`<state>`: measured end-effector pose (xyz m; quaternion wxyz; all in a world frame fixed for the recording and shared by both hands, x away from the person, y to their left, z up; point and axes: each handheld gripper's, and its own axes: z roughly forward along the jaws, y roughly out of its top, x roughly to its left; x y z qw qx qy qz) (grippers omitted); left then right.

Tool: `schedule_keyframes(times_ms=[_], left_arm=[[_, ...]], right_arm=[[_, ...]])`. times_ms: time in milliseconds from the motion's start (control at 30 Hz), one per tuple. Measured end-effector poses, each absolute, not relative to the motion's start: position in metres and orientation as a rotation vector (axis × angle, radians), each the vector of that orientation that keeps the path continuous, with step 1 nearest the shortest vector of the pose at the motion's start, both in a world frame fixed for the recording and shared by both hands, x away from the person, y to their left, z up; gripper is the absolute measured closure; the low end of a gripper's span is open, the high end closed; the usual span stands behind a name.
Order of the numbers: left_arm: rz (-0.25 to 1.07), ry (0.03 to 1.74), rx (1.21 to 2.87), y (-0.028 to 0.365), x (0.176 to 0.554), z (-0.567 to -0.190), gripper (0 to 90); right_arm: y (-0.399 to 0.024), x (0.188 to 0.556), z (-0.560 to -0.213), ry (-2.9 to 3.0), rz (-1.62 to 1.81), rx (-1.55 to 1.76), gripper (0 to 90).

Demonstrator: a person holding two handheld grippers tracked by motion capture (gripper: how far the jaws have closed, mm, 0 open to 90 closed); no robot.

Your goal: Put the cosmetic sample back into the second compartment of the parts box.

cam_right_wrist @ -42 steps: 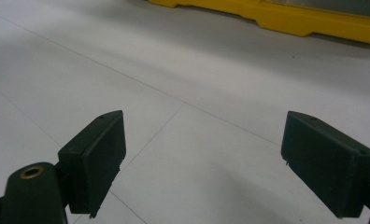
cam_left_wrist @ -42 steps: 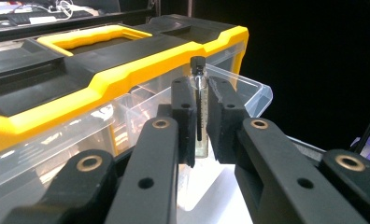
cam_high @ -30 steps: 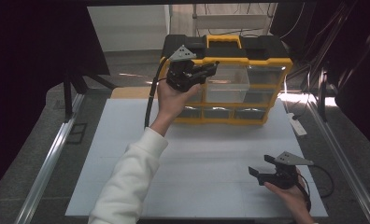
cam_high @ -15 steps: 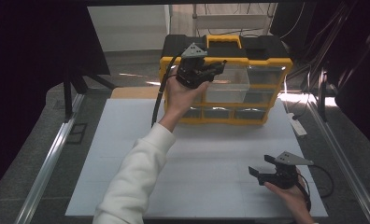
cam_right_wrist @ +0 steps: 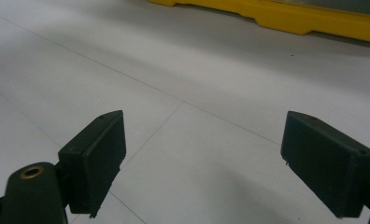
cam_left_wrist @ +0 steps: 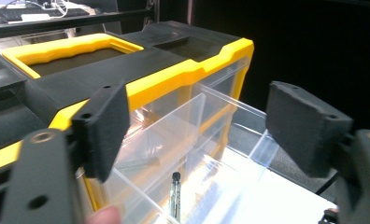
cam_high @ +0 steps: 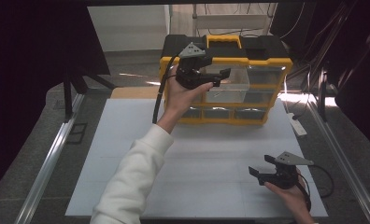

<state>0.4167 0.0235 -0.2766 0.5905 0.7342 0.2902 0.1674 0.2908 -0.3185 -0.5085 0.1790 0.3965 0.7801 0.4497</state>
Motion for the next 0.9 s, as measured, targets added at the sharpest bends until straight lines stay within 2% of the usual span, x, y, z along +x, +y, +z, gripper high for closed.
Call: schedule_keyframes(times_ms=[200, 900], left_arm=[[0.375, 0.651, 1.716, 0.030, 0.407, -0.274, 10.0], [0.393, 0.655, 1.733, 0.076, 0.372, -0.303, 7.7]], right_arm=[[-0.318, 0.291, -0.509, 2.206, 1.270, 1.123, 14.3], [-0.318, 0.292, -0.509, 2.205, 1.278, 1.123, 14.3]])
